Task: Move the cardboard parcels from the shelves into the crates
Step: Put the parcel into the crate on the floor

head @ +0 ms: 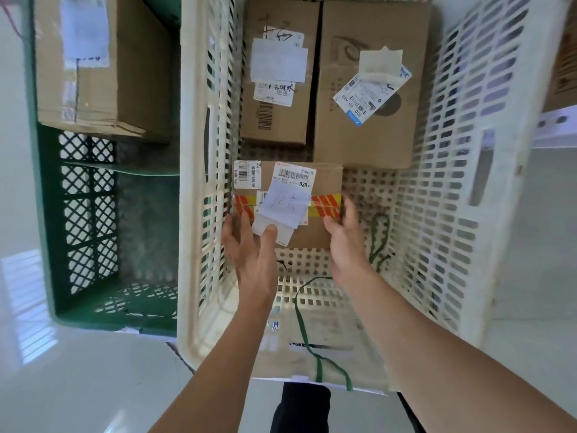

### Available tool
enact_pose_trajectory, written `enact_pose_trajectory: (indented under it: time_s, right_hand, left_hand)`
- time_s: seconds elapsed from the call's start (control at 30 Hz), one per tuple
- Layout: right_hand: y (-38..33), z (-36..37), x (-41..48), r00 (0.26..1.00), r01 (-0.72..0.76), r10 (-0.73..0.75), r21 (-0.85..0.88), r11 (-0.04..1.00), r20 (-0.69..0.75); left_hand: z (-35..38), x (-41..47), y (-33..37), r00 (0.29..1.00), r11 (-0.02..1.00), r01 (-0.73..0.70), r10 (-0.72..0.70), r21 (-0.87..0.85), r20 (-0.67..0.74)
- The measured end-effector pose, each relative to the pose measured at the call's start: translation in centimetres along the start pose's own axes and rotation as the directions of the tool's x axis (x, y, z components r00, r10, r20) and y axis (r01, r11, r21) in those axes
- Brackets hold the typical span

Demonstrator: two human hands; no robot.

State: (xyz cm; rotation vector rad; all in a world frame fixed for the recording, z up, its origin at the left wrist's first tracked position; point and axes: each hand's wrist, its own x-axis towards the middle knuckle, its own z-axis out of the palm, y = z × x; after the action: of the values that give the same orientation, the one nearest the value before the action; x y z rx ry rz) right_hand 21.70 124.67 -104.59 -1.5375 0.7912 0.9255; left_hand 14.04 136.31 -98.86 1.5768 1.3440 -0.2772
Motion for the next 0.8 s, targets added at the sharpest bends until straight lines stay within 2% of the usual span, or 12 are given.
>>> enact_pose_trajectory:
  time_s: [0.13,0.3,0.37,0.43,0.5,0.57,0.67,0.8]
  right_hand:
    - [0.2,0.6,-0.2,1.000,0.000,0.000,0.035,0.999,-0.001]
    - [-0.3,-0.1,-0.1,0.999,0.028,-0.025,-0.077,0.997,0.033]
    - [-1.0,-0.8,-0.4,0.998,0.025,-0.018,-0.115,0.993,0.062]
    - [-2.3,-1.6,-1.3,0.997,0.033,-0.024,-0.116,0.993,0.075]
    - [-4.6,-2.6,-3.2,0.993,0.081,-0.073,-0.094,0.992,0.091]
    - [-7.5,-3.8,-6.0,0.983,0.157,-0.151,-0.049,0.986,0.106]
    - [-12.7,-5.3,-11.4,0.951,0.283,-0.286,0.041,0.958,0.118]
    - [-20.2,-7.0,-20.4,0.901,0.401,-0.417,0.137,0.906,0.120]
  left_hand:
    - [0.5,-0.2,-0.1,1.000,0.993,-0.025,0.024,0.115,0.011]
    - [0.2,0.3,-0.1,0.998,0.968,-0.045,0.031,0.247,0.060]
    - [-0.2,0.0,0.5,0.996,0.977,-0.056,0.039,0.204,0.086]
    - [-1.0,-0.2,1.7,0.995,0.998,0.015,-0.021,0.061,0.099]
    - [-2.0,-1.0,3.6,0.985,0.989,0.117,-0.105,-0.086,0.136]
    - [-3.1,-2.7,6.6,0.971,0.982,0.141,-0.112,-0.128,0.209]
    - [-5.0,-6.1,12.3,0.954,0.986,0.102,-0.058,-0.134,0.295]
    - [-8.0,-12.6,20.9,0.923,0.974,-0.070,0.146,-0.218,0.357]
